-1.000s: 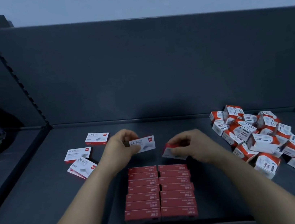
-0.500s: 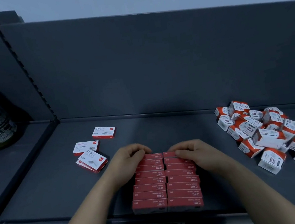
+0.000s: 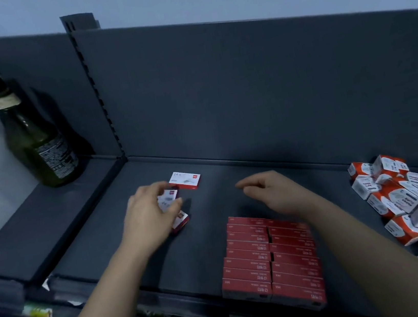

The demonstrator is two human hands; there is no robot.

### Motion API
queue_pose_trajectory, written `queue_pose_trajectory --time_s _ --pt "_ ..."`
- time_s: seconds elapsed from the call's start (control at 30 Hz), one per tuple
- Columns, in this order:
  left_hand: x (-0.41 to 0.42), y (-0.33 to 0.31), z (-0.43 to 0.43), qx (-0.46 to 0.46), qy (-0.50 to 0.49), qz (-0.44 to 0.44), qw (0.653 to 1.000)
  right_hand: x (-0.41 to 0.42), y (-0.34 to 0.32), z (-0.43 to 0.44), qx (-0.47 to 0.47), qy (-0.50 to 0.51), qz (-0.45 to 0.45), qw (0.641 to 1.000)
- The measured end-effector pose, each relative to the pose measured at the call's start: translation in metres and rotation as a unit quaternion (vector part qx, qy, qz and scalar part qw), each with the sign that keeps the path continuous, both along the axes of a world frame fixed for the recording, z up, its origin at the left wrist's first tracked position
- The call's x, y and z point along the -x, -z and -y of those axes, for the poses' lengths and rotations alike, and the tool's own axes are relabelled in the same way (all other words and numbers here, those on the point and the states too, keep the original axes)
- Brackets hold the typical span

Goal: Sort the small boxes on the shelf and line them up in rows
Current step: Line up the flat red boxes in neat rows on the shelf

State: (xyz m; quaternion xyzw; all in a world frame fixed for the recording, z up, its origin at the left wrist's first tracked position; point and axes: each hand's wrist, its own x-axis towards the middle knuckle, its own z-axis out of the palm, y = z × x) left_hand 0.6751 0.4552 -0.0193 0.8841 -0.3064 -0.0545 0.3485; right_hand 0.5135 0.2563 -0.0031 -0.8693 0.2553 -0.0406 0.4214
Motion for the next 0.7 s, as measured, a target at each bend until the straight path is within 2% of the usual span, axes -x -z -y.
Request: queue_pose_trajectory --time_s 0.07,0.13,0.37,0.5,0.7 --pt "-0.011 0.008 -0.008 -0.111 -0.012 -0.017 0.994 -0.027 0.002 -0.004 0.019 -0.014 0.003 1.000" --pt "-0.015 0.015 -0.011 -0.140 0.005 -0.031 0.990 -0.051 0.008 -0.006 0.034 -0.016 0.003 0.999" --pt "-0.001 0.016 -0.020 -0.012 0.016 -0.083 0.996 -0.115 0.032 -0.006 0.082 -0.034 -0.030 0.996" --pt "0.003 0.022 -0.023 0.097 -0.017 -0.115 0.988 -0.135 0.043 -0.008 0.146 -0.037 -0.049 0.987" --pt "-0.003 0.022 -0.026 0.197 -0.039 -0.205 0.958 -0.115 0.030 0.012 0.055 0.009 -0.039 0.998"
